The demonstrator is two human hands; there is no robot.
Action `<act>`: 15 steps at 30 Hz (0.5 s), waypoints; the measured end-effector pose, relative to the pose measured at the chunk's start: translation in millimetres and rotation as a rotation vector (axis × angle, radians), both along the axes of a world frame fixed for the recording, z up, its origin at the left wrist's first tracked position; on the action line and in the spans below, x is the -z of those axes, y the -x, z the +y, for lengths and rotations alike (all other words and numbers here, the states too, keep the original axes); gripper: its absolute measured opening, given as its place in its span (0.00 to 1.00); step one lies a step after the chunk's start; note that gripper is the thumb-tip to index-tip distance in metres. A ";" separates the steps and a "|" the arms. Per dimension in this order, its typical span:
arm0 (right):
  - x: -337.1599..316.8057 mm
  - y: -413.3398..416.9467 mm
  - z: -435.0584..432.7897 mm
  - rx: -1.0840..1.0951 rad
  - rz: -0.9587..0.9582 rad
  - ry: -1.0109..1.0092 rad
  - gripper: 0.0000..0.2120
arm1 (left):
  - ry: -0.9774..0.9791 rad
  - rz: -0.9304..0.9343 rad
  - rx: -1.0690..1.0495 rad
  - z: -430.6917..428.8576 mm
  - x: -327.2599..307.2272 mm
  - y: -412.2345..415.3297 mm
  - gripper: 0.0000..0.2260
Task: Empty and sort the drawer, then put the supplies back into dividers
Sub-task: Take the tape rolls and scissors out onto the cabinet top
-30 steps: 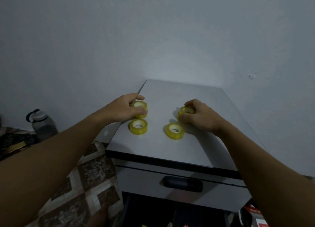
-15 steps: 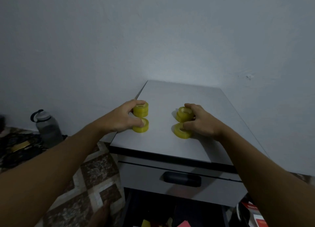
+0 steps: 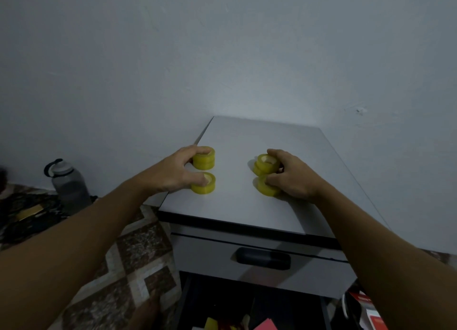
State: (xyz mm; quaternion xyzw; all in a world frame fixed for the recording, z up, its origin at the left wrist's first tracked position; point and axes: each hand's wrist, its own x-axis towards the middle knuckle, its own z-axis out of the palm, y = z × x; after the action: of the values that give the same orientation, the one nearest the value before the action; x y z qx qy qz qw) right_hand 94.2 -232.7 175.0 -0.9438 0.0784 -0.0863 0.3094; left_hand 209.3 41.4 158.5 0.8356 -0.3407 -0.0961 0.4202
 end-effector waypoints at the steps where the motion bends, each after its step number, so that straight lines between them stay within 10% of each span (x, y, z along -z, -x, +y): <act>1: 0.3 -0.5 0.1 -0.002 0.003 -0.005 0.38 | 0.000 0.001 0.000 -0.1 0.0 0.3 0.43; 15: -11.5 44.4 9.5 0.030 -0.131 -0.167 0.31 | 0.070 -0.112 -0.147 19.6 -27.5 44.8 0.30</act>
State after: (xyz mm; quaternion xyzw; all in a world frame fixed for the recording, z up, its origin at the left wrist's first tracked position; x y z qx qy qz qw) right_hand 49.7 -223.2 186.5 -0.9058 0.0790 -0.1454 0.3901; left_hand 164.5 61.0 186.0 0.8471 -0.3046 -0.0063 0.4355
